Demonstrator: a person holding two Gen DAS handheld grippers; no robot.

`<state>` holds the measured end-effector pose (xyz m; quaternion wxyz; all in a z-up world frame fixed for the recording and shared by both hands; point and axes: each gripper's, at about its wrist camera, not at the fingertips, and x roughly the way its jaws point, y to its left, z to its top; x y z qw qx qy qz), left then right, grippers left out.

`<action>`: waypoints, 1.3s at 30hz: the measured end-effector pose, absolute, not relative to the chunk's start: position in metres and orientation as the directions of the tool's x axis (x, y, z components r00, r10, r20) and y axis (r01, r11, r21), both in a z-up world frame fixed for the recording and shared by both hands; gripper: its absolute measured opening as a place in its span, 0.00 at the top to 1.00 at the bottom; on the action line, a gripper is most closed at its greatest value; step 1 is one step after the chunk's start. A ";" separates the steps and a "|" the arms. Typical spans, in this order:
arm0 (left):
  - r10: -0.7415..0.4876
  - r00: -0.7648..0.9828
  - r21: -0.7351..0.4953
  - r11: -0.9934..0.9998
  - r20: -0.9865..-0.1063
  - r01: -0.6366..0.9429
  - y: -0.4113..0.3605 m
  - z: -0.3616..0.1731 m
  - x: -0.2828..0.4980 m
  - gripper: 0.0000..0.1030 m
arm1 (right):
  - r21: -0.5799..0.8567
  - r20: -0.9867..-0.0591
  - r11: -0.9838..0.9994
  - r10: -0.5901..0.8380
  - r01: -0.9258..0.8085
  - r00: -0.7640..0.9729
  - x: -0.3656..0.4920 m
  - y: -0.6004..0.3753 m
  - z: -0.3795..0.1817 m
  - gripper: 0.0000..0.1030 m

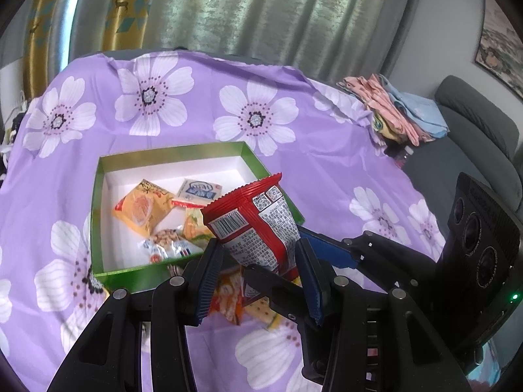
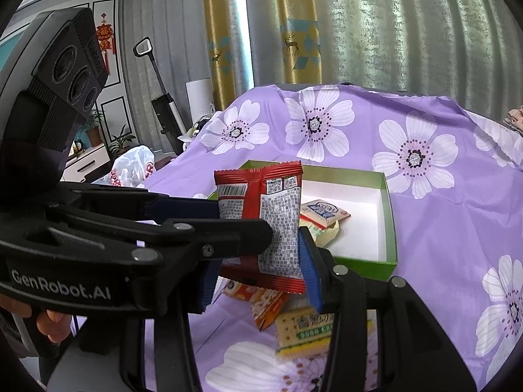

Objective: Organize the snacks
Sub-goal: 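Carry the red-and-white bag into the green box and open the left gripper, then lift the left gripper out of the green box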

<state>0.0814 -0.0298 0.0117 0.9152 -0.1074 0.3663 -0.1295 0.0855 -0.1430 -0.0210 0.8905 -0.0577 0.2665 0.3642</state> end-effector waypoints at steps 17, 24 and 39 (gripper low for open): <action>-0.324 0.669 -0.330 0.936 -0.669 0.123 -0.007 -0.011 0.151 0.55 | 0.113 -0.556 0.742 0.598 -0.661 0.577 0.151 -0.122 -0.035 0.56; -0.327 0.654 -0.366 0.927 -0.682 0.082 0.003 -0.022 0.177 0.55 | 0.166 -0.586 0.736 0.609 -0.657 0.534 0.184 -0.111 -0.045 0.56; -0.286 0.608 -0.332 0.942 -0.740 0.040 0.000 -0.040 0.175 0.50 | 0.173 -0.661 0.766 0.556 -0.619 0.504 0.192 -0.099 -0.069 0.40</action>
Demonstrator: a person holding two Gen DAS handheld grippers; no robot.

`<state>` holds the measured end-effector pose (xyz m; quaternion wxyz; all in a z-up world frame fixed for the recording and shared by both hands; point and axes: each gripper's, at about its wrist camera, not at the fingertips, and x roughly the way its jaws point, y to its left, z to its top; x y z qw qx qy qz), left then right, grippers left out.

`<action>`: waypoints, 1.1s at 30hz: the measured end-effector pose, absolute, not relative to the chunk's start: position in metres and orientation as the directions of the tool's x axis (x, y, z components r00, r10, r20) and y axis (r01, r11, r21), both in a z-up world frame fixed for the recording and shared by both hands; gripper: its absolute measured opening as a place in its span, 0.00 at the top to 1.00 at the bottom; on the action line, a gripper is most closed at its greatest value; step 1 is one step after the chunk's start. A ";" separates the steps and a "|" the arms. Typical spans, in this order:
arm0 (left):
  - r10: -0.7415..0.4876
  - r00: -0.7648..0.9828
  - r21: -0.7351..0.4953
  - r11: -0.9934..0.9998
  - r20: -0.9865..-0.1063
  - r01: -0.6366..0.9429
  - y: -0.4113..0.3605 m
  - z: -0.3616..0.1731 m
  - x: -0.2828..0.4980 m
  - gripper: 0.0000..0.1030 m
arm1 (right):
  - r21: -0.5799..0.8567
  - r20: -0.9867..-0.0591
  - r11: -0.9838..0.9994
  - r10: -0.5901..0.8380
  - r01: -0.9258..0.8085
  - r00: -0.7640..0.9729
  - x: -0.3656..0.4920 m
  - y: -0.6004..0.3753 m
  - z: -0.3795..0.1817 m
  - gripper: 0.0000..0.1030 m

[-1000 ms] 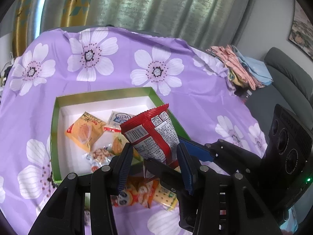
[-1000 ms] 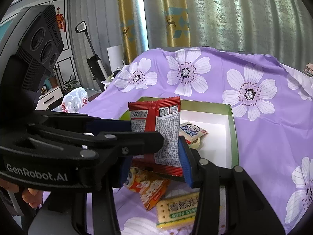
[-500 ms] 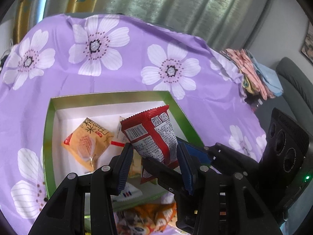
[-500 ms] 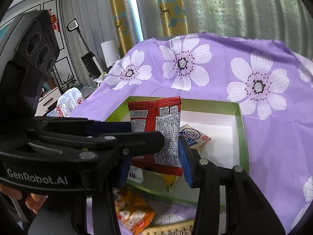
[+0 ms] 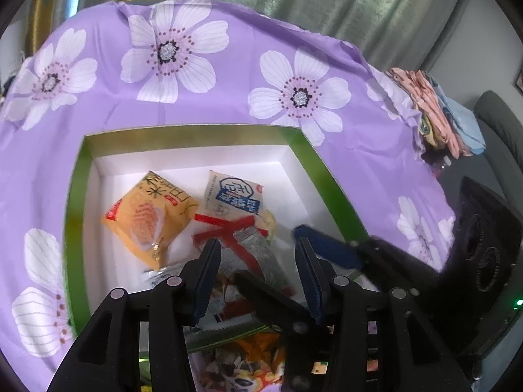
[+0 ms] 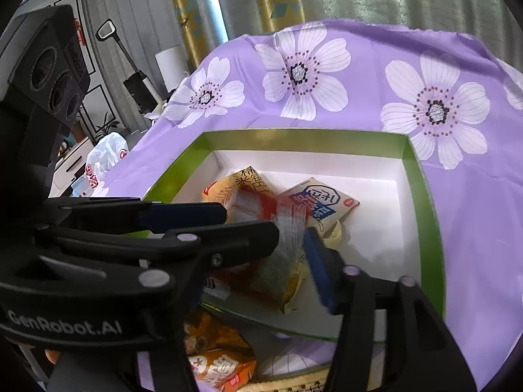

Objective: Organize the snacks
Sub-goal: 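Lift the left gripper out of the green box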

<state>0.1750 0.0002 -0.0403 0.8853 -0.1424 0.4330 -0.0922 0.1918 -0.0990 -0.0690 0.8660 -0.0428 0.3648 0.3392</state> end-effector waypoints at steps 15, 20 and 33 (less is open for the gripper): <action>-0.257 0.658 -0.324 0.946 -0.708 0.020 0.011 -0.008 0.113 0.02 | 0.094 -0.614 0.821 0.492 -0.563 0.617 0.128 -0.131 -0.030 0.18; -0.249 0.666 -0.312 0.950 -0.704 0.025 0.008 -0.002 0.084 0.02 | 0.086 -0.610 0.836 0.474 -0.542 0.635 0.104 -0.147 -0.021 0.15; -0.258 0.673 -0.328 0.944 -0.693 0.023 0.002 0.010 0.029 0.02 | 0.073 -0.585 0.843 0.468 -0.533 0.662 0.046 -0.167 -0.003 0.07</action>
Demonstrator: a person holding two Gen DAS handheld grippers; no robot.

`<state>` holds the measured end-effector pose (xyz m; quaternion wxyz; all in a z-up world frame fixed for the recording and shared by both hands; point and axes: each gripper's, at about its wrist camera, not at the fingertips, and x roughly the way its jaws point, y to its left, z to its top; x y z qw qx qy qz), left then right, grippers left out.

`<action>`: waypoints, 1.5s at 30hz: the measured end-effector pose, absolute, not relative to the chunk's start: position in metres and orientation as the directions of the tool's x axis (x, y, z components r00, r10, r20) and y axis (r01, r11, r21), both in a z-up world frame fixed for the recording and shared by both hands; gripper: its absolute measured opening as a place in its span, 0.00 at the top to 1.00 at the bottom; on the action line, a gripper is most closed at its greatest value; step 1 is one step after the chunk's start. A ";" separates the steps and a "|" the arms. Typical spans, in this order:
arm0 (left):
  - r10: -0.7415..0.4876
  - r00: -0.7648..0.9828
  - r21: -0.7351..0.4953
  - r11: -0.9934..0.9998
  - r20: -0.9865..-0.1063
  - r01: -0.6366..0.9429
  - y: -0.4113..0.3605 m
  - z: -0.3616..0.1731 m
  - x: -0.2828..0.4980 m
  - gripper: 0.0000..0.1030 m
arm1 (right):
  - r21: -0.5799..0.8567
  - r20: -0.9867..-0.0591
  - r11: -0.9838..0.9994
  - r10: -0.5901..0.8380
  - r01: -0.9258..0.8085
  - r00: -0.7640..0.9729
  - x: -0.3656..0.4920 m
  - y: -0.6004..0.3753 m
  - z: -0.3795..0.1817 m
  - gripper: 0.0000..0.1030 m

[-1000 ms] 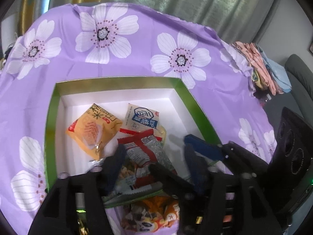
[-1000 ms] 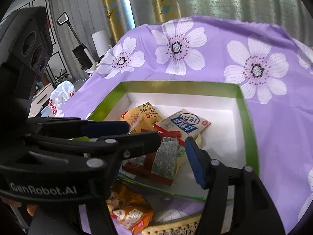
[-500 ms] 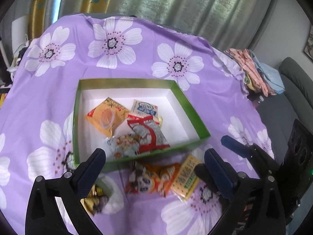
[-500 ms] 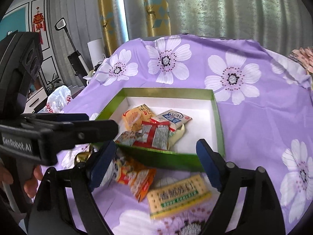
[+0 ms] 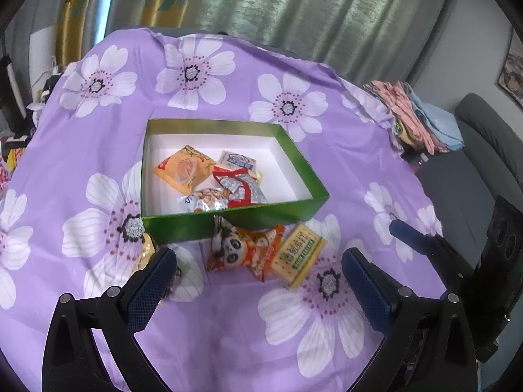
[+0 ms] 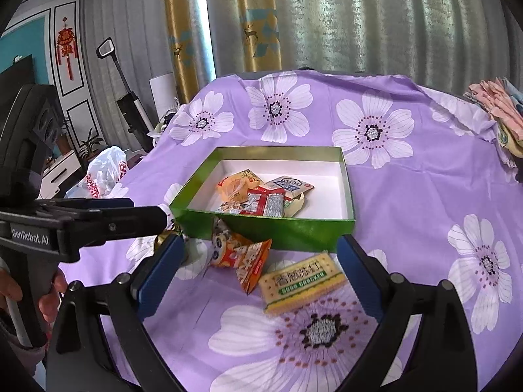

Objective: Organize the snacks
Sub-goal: 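Lift the left gripper out of the green box, then move the left gripper to the yellow soda cracker pack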

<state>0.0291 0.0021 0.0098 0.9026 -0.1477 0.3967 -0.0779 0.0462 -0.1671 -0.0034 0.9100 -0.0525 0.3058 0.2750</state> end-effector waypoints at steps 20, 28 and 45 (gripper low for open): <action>-0.254 0.668 -0.308 0.951 -0.699 0.040 -0.015 0.010 -0.010 0.02 | 0.073 -0.583 0.841 0.472 -0.536 0.661 0.003 -0.180 -0.003 0.06; -0.249 0.639 -0.299 0.954 -0.728 0.031 -0.019 -0.005 -0.007 0.02 | 0.083 -0.611 0.839 0.469 -0.538 0.638 0.005 -0.181 -0.016 0.06; -0.292 0.551 -0.335 0.942 -0.782 0.024 -0.029 -0.046 0.009 0.02 | 0.121 -0.683 0.841 0.456 -0.527 0.570 0.021 -0.190 -0.062 0.06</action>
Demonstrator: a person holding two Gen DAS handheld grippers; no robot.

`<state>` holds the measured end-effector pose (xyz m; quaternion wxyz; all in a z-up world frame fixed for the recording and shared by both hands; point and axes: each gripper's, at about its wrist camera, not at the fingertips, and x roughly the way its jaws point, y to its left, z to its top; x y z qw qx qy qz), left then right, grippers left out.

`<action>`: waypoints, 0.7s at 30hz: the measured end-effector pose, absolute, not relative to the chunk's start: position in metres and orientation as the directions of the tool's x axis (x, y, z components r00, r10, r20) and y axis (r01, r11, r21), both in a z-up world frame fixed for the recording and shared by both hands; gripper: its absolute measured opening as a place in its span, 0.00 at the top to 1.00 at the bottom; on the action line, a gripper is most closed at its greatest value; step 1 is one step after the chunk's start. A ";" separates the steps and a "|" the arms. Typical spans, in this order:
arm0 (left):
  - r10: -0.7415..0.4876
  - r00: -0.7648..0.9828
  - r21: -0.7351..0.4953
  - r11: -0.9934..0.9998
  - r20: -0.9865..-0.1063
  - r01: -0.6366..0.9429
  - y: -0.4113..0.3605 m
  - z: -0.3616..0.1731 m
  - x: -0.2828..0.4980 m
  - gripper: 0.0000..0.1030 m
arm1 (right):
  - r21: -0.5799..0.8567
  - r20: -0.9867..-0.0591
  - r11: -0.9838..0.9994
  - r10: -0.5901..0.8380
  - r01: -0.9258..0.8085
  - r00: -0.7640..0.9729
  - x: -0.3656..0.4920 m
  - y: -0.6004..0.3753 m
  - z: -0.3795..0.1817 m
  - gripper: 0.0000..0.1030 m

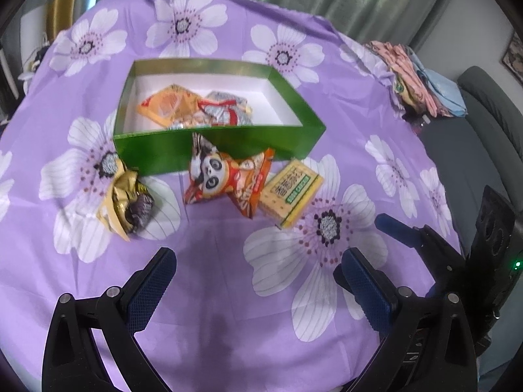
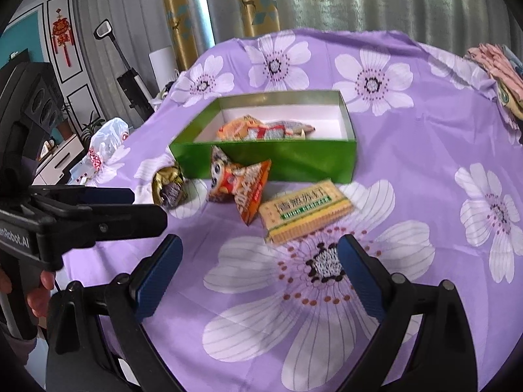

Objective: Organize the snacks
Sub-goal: 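Move the left gripper to the yellow soda cracker pack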

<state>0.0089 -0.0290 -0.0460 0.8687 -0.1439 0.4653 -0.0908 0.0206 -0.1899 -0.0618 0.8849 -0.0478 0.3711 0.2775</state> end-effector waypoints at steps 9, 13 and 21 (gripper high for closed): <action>-0.362 0.538 -0.436 0.900 -0.761 -0.011 -0.029 -0.069 0.013 0.02 | 0.145 -0.698 0.827 0.475 -0.544 0.536 0.026 -0.214 -0.085 0.06; -0.365 0.535 -0.466 0.883 -0.762 -0.061 -0.033 -0.076 0.025 0.02 | 0.132 -0.701 0.840 0.454 -0.526 0.549 0.041 -0.224 -0.084 0.07; -0.399 0.530 -0.554 0.815 -0.748 -0.169 -0.034 -0.088 0.050 0.02 | 0.077 -0.733 0.784 0.464 -0.617 0.498 0.084 -0.235 -0.083 0.20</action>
